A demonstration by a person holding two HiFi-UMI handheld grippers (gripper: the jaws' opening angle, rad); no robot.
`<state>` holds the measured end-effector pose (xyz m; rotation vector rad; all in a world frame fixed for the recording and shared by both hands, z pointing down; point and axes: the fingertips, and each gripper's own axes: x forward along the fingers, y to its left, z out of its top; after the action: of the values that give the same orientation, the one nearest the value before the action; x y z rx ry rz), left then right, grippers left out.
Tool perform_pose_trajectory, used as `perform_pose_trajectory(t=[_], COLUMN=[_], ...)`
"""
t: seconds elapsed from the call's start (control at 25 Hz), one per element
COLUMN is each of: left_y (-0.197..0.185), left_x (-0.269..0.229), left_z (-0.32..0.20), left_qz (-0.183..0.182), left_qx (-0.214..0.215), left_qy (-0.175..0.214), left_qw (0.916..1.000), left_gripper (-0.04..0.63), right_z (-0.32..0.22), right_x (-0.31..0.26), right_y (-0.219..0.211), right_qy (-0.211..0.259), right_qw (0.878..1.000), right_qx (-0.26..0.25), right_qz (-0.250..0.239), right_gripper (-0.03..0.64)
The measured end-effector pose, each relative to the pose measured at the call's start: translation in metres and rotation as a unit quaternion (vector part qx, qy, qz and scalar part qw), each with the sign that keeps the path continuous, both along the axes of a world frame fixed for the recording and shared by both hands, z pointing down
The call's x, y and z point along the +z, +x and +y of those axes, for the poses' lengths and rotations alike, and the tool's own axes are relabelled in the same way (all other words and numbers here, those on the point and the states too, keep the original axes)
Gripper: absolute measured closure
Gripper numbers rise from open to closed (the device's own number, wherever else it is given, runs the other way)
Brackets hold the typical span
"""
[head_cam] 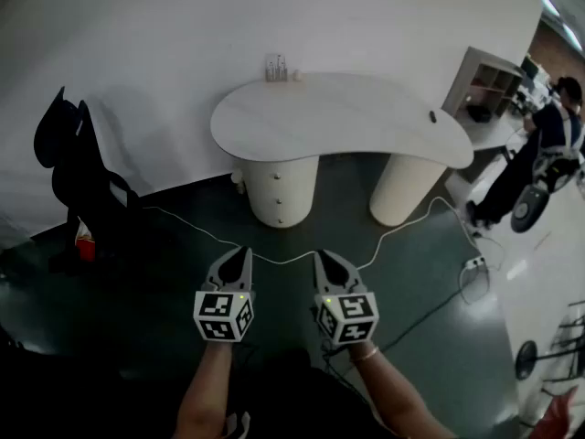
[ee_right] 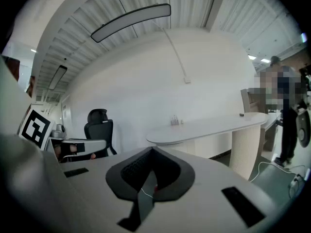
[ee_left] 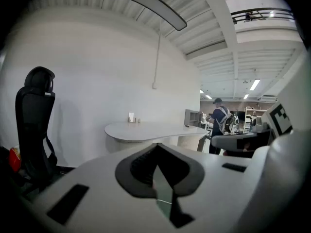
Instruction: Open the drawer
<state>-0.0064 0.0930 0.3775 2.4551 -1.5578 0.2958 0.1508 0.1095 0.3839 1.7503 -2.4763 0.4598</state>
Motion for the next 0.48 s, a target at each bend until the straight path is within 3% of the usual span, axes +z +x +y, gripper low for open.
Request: perform_pose_trajectory(t=[0.48], left_y=[0.003], left_x=[0.006], left_z=[-0.018], left_qz=[-0.008], left_qx=[-0.008], left_qy=[-0.006], left_qw=[0.9999], left_gripper=[0.592], right_z=[-0.018], right_x=[0.009], right_y=[0.005], right_qy=[-0.014], right_qw=[1.000], right_qx=[0.002], right_qz=[0.002], right_gripper=[0.614])
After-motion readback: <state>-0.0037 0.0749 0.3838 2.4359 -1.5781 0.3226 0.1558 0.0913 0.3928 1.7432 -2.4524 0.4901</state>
